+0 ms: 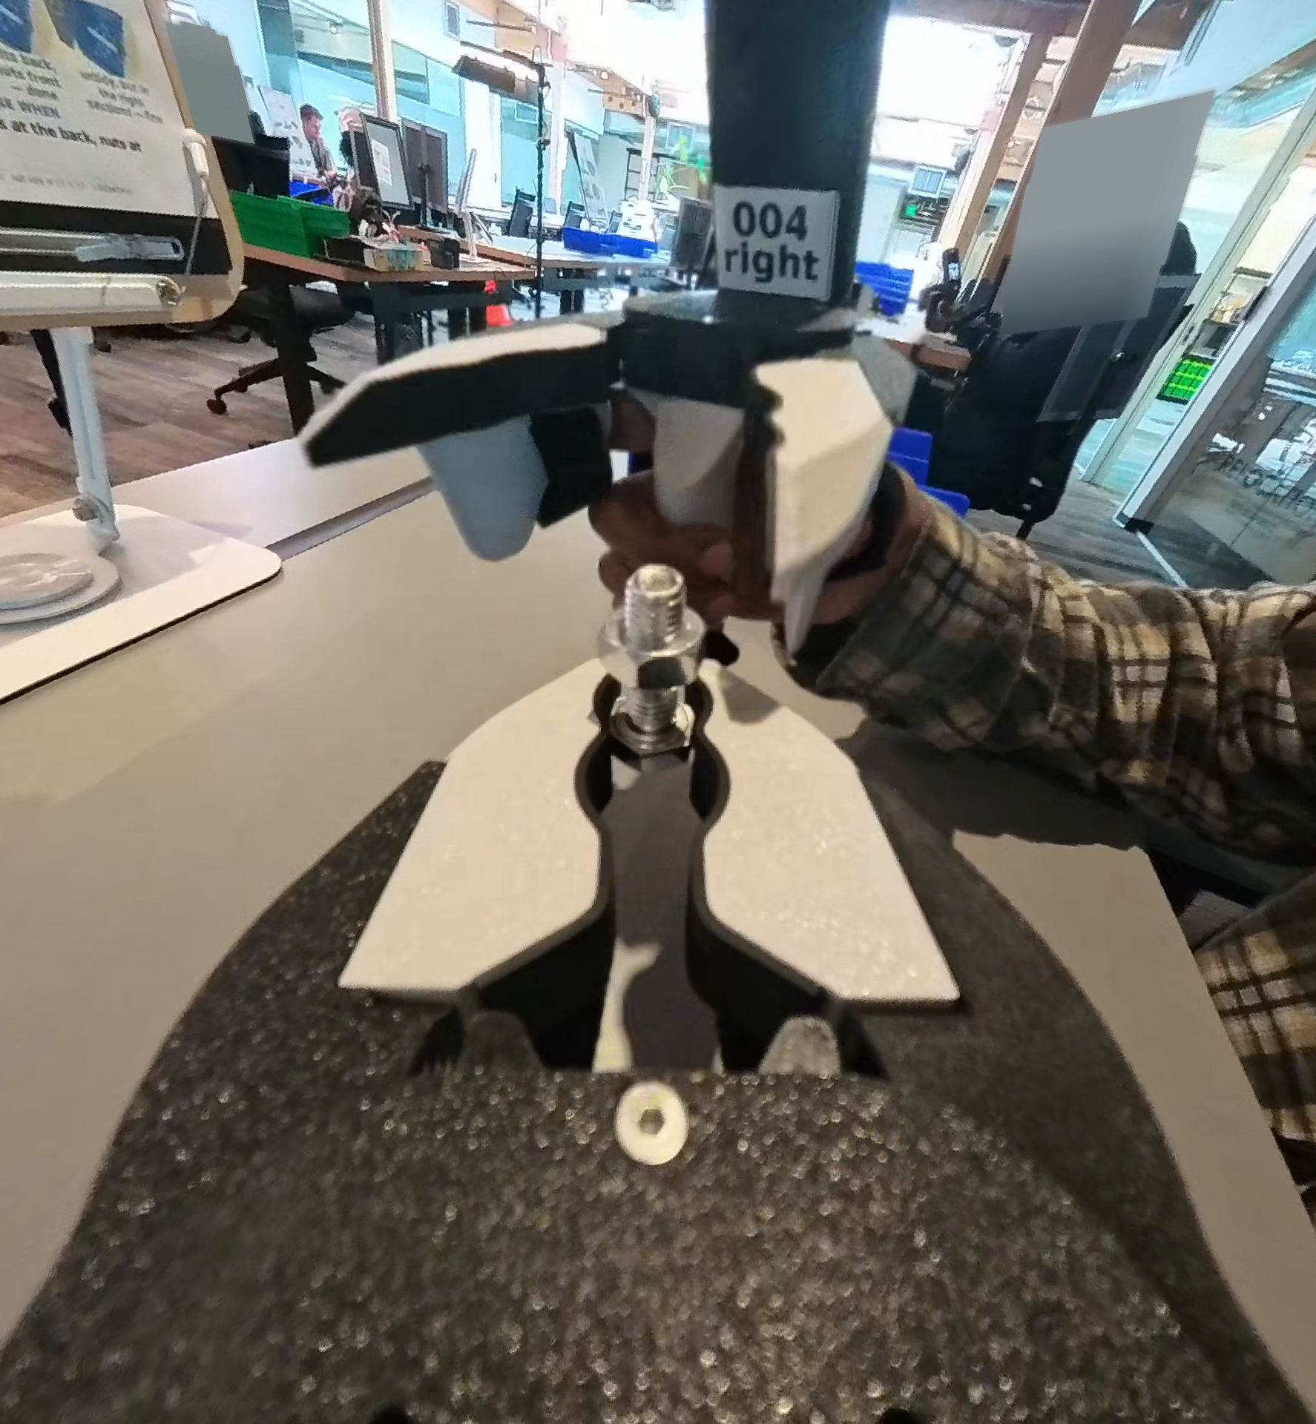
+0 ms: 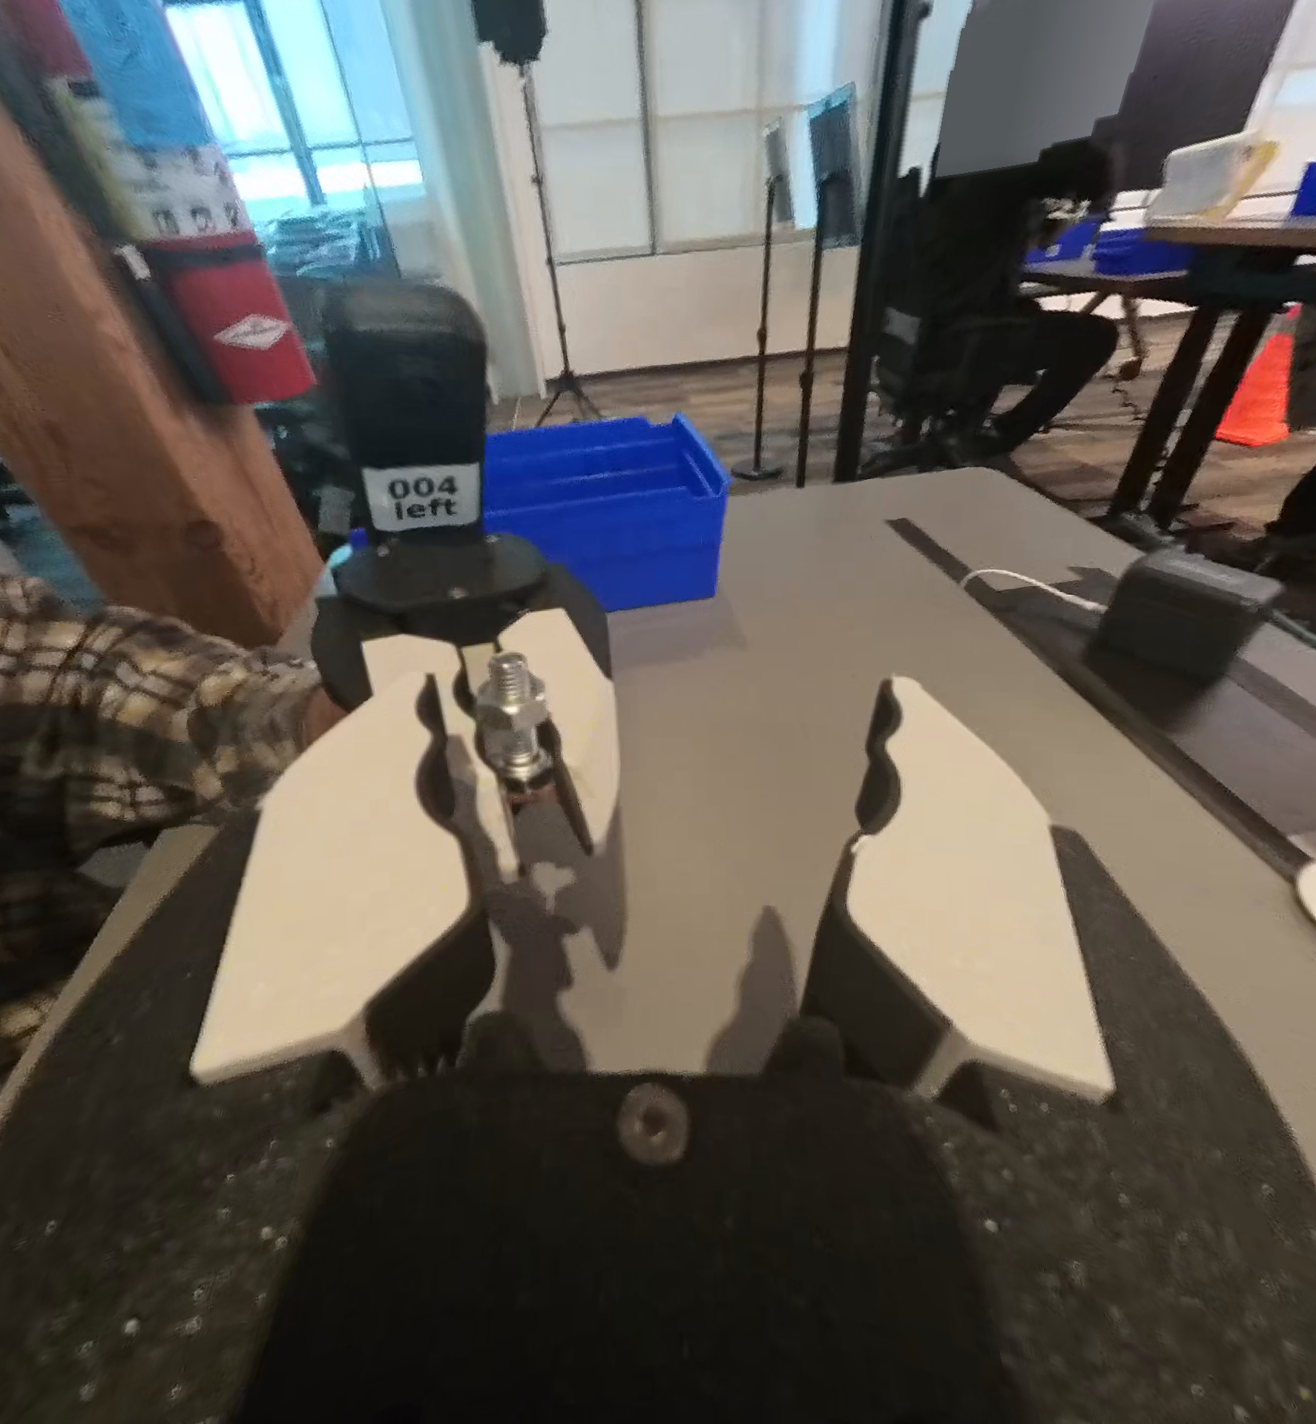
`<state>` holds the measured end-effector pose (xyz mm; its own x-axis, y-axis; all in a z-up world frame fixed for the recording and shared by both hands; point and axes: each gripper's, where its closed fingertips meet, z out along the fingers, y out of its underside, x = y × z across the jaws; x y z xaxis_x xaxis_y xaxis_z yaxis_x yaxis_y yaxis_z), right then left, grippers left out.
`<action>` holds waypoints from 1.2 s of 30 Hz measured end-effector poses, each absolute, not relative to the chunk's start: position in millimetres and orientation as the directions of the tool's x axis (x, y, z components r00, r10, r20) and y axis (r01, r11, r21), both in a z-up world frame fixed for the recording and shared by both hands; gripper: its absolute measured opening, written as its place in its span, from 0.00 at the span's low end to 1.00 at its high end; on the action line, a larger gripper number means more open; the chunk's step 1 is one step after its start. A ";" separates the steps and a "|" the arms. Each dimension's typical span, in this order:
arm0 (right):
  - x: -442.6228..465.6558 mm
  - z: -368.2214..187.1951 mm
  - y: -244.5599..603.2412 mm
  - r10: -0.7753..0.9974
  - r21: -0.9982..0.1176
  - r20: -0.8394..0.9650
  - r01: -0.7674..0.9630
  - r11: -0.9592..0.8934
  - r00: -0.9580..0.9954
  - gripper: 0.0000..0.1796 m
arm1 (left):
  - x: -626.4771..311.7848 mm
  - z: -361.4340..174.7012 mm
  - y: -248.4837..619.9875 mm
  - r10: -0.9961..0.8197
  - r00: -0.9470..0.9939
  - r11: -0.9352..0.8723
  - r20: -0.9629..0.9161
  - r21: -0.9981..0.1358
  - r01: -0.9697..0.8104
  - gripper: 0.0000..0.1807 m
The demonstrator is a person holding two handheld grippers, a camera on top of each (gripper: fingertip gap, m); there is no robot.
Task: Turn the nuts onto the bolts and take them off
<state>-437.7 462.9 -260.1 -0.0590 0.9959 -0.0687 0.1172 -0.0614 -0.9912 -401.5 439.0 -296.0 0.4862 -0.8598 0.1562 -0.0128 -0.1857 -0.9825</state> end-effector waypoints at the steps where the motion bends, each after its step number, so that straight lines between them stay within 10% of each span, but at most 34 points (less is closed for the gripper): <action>1: -442.1 -264.4 461.6 0.997 -0.989 -0.056 0.139 -0.048 -0.057 0.58 | -401.2 -295.4 438.4 -0.862 0.482 -0.186 0.159 -0.982 -0.008 0.08; 36: -423.6 -261.9 489.8 0.999 -0.990 -0.035 0.133 -0.040 0.041 0.58 | -401.9 -293.0 436.6 -0.865 0.485 -0.162 0.125 -0.986 -0.034 0.08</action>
